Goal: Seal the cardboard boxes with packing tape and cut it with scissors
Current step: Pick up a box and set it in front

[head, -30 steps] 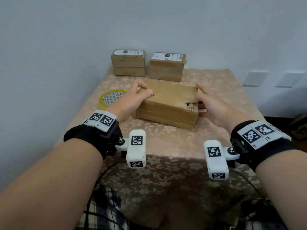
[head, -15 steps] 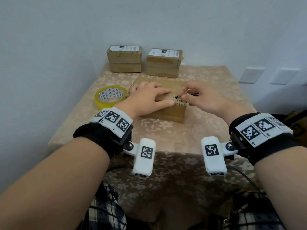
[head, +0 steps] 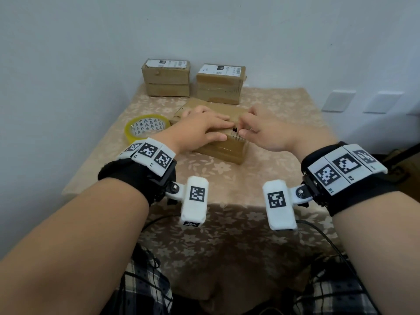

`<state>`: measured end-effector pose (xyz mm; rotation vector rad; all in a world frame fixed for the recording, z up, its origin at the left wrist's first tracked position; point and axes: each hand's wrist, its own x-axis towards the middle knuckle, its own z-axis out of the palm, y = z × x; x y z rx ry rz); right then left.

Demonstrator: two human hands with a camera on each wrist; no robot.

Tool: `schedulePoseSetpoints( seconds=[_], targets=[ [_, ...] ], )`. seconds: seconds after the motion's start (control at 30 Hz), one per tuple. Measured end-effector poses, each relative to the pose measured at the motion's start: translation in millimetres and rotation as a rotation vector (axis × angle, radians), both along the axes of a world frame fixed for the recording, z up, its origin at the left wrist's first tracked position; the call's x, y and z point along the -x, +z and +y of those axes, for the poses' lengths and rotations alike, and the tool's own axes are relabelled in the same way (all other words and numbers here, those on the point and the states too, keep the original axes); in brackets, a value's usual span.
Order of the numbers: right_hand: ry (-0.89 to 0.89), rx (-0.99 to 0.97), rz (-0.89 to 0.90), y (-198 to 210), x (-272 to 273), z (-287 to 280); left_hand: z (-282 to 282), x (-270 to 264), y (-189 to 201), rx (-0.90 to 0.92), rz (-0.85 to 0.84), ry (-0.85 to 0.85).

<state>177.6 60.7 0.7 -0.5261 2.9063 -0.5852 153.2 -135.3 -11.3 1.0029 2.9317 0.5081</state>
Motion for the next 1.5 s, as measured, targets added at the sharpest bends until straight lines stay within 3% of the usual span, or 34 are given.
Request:
schedulePoseSetpoints(
  seconds=[0.17, 0.3, 0.4, 0.63, 1.0, 1.17, 1.3, 1.37, 1.5],
  targets=[
    [-0.023, 0.173, 0.074, -5.3, 2.5, 2.0, 12.6, -9.1, 4.5, 0.005, -0.011, 0.021],
    [-0.032, 0.336, 0.012, -12.5, 1.5, 6.7, 26.8, -13.6, 5.2, -0.012, -0.078, 0.174],
    [-0.058, 0.445, -0.042, -18.0, 1.9, 13.5, 31.3, -12.6, 4.1, 0.015, -0.097, 0.182],
    [-0.130, 0.549, -0.010, -26.0, 9.0, 6.1, 20.7, -12.0, 1.6, -0.227, -0.168, 0.076],
    [-0.304, 0.431, 0.054, -25.6, 5.4, 2.2, 9.8, -16.8, 3.1, -0.134, -0.079, 0.173],
    [-0.317, 0.365, 0.040, -26.3, 0.9, -0.3, 4.1, -17.5, 2.7, -0.048, -0.078, 0.387],
    [-0.382, 0.353, 0.044, -24.7, -0.3, -6.8, 5.3, -20.2, -1.3, -0.387, -0.379, 0.441],
    [-0.431, 0.316, 0.071, -23.1, -1.4, -12.6, 6.5, -20.6, -4.0, -0.533, -0.411, 0.441],
    [-0.510, 0.155, 0.127, -23.3, 2.0, -21.7, 4.9, -19.1, -6.9, -0.563, -0.438, 0.359]
  ],
)
